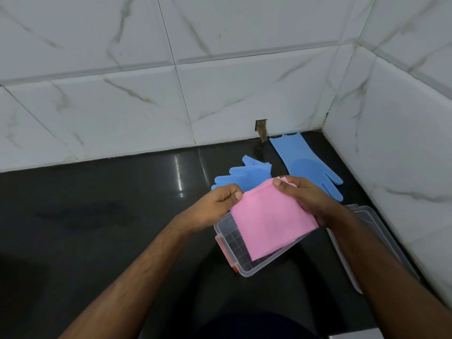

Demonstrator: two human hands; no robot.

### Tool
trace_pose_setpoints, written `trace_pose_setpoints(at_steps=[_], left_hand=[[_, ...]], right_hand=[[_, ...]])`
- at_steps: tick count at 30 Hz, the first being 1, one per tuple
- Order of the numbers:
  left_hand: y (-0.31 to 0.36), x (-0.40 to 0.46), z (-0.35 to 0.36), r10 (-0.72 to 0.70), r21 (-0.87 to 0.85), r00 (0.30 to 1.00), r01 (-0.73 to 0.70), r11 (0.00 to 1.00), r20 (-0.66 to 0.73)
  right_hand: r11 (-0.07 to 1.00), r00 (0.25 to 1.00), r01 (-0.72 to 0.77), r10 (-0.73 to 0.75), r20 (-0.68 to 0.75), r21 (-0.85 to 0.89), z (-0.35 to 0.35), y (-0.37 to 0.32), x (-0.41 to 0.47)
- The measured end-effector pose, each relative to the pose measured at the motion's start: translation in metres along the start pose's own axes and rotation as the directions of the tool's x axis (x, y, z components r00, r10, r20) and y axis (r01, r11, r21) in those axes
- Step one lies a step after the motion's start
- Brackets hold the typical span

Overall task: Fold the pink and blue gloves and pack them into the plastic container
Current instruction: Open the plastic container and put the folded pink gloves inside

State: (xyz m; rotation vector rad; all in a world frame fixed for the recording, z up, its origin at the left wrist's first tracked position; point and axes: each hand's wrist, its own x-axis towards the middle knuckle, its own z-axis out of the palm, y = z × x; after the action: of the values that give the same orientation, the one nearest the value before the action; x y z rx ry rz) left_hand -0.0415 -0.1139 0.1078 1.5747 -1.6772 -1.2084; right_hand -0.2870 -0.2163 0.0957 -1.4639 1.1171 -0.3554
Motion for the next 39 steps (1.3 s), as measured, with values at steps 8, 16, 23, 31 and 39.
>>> trace_pose_setpoints(at_steps=[8,16,23,31,39], left_hand=[[-0.014,-0.001,0.023,-0.039,0.467,0.975,0.138,0.873,-0.217],[-0.018,-0.004,0.036,-0.024,0.722,0.955,0.24,0.649,-0.296],[-0.022,-0.01,0.05,0.003,0.786,0.884,0.415,0.459,-0.468],[-0.041,-0.015,0.04,-0.054,0.563,0.917,0.288,0.774,-0.395],[-0.051,-0.011,0.044,-0.08,0.601,0.938,0.28,0.749,-0.337]], right_hand=[[0.958,0.982,-0.19,0.18,-0.064,-0.216,0.01,-0.005,0.009],[0.872,0.98,-0.198,0.193,-0.059,-0.447,0.023,-0.007,0.016],[0.813,0.972,-0.215,0.125,-0.198,-0.541,0.053,-0.004,0.015],[0.833,0.945,-0.148,-0.041,-0.325,-0.534,0.061,0.002,0.013],[0.702,0.937,-0.138,-0.137,-0.322,-0.699,0.063,0.002,0.034]])
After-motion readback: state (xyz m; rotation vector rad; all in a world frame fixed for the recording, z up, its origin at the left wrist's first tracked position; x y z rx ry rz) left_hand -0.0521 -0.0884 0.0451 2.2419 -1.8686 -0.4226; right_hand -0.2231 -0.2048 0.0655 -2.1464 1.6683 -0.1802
